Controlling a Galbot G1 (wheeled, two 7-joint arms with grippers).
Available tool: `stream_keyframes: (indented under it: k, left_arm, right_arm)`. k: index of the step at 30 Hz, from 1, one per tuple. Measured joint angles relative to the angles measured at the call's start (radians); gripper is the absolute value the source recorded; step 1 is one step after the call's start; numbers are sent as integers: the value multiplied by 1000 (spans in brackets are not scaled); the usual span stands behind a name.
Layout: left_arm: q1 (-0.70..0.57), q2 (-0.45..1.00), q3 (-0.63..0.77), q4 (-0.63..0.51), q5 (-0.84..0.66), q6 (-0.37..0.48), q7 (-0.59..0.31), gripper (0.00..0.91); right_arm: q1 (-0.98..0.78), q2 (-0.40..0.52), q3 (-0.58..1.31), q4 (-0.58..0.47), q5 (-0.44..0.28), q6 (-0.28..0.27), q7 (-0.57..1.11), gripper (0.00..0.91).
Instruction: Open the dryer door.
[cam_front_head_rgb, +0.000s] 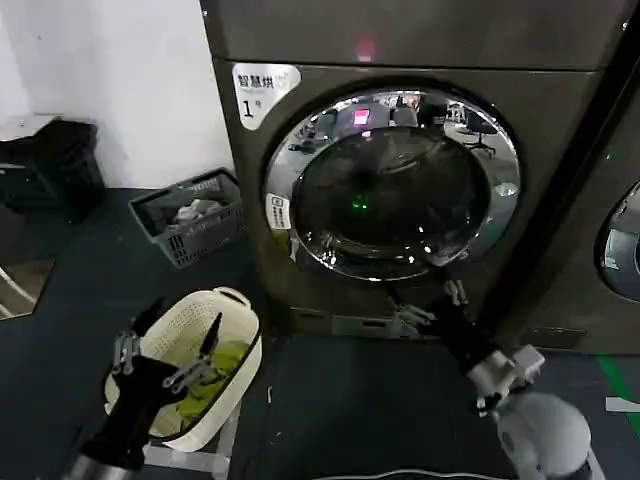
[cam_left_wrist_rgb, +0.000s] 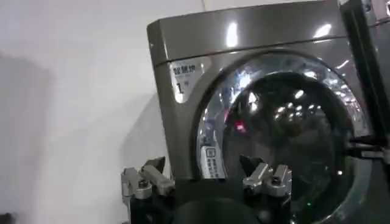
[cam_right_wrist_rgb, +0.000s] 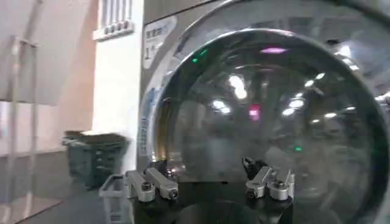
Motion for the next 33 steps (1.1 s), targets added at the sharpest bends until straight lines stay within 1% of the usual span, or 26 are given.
stream_keyframes:
  k: [5,9,14,16,25,33]
  left_arm:
    - [8,-16,12,23,0,-1,-2,907]
    - [13,-22,15,35,5,-4,2,907]
    - [19,-23,13,47,9,-4,6,907]
    - [23,-24,12,47,9,-5,10,907]
    - [31,-19,2,28,8,-1,30,907]
    - [28,-14,-14,19,-7,22,46,907]
  right_arm:
    - [135,8,-109,-105,12,7,-3,907]
    - [229,26,-186,-187,41,7,-12,907]
    - [330,57,-260,-285,63,23,-47,907]
    - [361,71,-280,-319,62,33,-55,907]
    - [462,121,-344,-440,53,47,-94,907]
    - [530,155,-396,-530,48,55,-104,907]
